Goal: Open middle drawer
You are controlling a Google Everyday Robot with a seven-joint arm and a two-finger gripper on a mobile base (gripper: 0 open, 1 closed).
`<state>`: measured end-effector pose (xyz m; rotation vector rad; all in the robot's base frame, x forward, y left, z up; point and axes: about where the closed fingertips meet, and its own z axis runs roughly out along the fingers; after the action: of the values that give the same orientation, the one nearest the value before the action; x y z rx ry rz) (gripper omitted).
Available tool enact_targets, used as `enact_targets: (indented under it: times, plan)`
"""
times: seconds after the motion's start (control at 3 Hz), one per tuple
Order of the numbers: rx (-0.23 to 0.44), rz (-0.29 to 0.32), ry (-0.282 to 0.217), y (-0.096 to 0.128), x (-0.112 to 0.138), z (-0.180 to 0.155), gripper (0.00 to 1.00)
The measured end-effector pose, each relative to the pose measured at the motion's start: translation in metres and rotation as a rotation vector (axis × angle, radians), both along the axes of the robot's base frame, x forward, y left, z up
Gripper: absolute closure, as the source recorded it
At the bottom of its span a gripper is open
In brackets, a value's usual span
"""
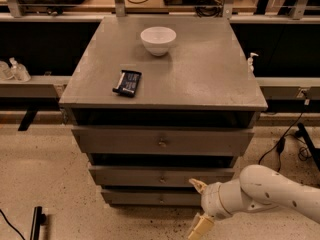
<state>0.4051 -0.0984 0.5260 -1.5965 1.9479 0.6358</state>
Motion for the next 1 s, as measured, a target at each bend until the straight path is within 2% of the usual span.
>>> enact_targets:
  times: [0.33,0.67,1.0]
  plan:
    - [-0.111,-0.042,-0.015,-0.003,0.006,-0.010,0.00]
    - [-0.180,-0.050,-0.063,-0.001,0.028,-0.020,0.00]
    - [-0.213,-0.048,-0.074,-0.007,0.043,-0.028,0.00]
